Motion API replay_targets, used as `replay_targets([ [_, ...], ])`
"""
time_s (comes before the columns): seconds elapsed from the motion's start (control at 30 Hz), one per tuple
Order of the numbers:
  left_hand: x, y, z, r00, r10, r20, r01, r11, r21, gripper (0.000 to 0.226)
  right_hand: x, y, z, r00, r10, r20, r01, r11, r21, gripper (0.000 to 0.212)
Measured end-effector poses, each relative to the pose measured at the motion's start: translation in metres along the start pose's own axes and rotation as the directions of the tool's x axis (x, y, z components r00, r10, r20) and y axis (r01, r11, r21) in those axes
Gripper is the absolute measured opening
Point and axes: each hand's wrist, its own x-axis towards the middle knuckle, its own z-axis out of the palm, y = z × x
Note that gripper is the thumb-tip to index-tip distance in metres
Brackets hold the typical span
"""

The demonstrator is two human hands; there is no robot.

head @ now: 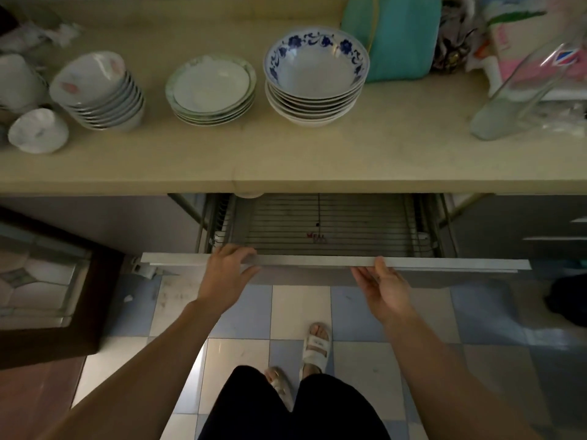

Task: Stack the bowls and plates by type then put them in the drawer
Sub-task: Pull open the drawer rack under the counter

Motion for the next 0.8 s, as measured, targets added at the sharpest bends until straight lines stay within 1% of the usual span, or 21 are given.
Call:
replay_targets([
  [0.17, -0.017, -0.01, 0.0, 0.998, 0.05, 0.033, -0.048, 0.998, -0.038, 0.024, -0.022, 0.012, -0.014, 0.999, -0.009, -0.044, 0.008, 1.0, -0.017, 0.033],
  [0.3, -0.041, -0.019, 0.005, 0.992, 0.105, 0.069, -0.101, 0.993, -0.057, 0.02, -0.042, 0.023, -0.033, 0.997, -0.025, -0.078, 0.023, 0.999, -0.029, 0.036],
  [0.4, -0.066, -0.029, 0.014, 0.986, 0.146, 0.078, -0.144, 0.989, -0.033, 0.019, -0.06, 0.034, -0.055, 0.995, -0.015, -0.098, 0.014, 1.0, -0.003, 0.035],
  [0.47, -0.077, -0.033, 0.017, 0.987, 0.154, 0.05, -0.152, 0.988, -0.04, 0.019, -0.069, 0.039, -0.062, 0.996, -0.018, -0.089, 0.02, 1.0, 0.018, 0.034],
  [0.57, -0.078, -0.029, 0.015, 0.988, 0.142, 0.058, -0.139, 0.989, -0.05, 0.019, -0.074, 0.039, -0.059, 0.997, -0.039, -0.064, 0.038, 0.999, -0.015, 0.032],
  [0.67, -0.077, -0.025, 0.011, 0.988, 0.134, 0.078, -0.13, 0.99, -0.057, 0.019, -0.076, 0.038, -0.059, 0.995, -0.036, -0.092, 0.034, 0.999, -0.024, 0.026],
  [0.8, -0.08, -0.025, 0.011, 0.99, 0.115, 0.08, -0.111, 0.992, -0.057, 0.021, -0.081, 0.038, -0.06, 0.995, -0.039, -0.087, 0.035, 0.998, -0.043, 0.021],
])
